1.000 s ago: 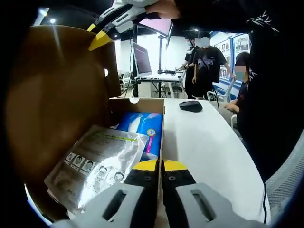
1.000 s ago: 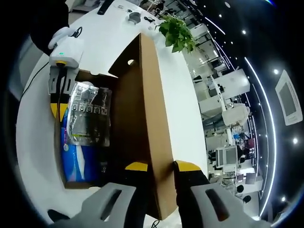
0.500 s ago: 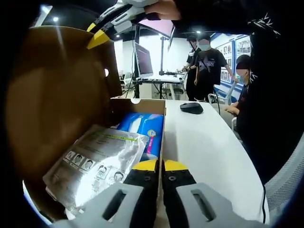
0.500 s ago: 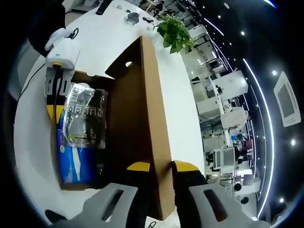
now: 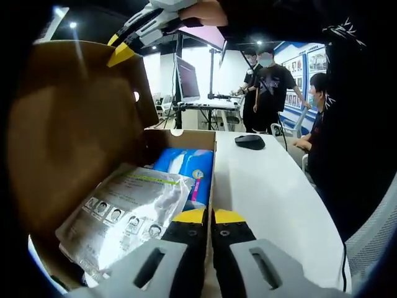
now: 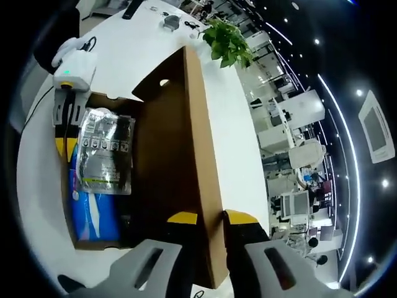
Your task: Operate the shoe box by opening the lid, removing the specified soft item, and placing it in the target area until the item is outside and the box remains undamaged.
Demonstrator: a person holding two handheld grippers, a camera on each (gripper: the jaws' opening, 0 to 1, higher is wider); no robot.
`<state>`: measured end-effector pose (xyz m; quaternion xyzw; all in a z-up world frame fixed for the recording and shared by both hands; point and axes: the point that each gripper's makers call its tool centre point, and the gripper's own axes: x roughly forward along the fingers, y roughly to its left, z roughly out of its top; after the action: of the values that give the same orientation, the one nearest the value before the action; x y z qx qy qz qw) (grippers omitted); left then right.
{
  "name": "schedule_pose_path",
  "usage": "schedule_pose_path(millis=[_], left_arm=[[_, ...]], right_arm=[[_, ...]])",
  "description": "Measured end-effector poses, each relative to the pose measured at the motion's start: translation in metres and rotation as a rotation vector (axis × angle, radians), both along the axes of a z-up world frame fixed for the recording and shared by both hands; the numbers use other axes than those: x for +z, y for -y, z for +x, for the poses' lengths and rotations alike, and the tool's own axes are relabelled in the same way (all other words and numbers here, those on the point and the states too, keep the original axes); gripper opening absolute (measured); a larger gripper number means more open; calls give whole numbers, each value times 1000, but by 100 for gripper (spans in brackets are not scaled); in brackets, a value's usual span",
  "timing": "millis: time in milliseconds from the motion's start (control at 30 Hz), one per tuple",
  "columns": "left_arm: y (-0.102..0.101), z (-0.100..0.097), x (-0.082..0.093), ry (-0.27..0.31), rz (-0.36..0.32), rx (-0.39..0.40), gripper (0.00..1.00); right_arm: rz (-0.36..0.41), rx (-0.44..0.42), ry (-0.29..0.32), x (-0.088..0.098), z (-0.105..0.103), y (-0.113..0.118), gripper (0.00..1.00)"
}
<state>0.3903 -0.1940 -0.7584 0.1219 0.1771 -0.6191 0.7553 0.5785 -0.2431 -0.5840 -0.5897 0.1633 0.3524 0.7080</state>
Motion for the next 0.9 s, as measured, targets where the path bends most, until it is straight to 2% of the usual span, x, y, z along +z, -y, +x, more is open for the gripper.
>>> schedule_pose_path(millis=[433,900], left_arm=[[0,0,-1,-2,-2,-2,1],[1,-1,0,-22,-8,-3,1]], right_arm=[[36,-22,-49,-3,12,-1,10],[57,-48,-111,-3,14,-1,10]])
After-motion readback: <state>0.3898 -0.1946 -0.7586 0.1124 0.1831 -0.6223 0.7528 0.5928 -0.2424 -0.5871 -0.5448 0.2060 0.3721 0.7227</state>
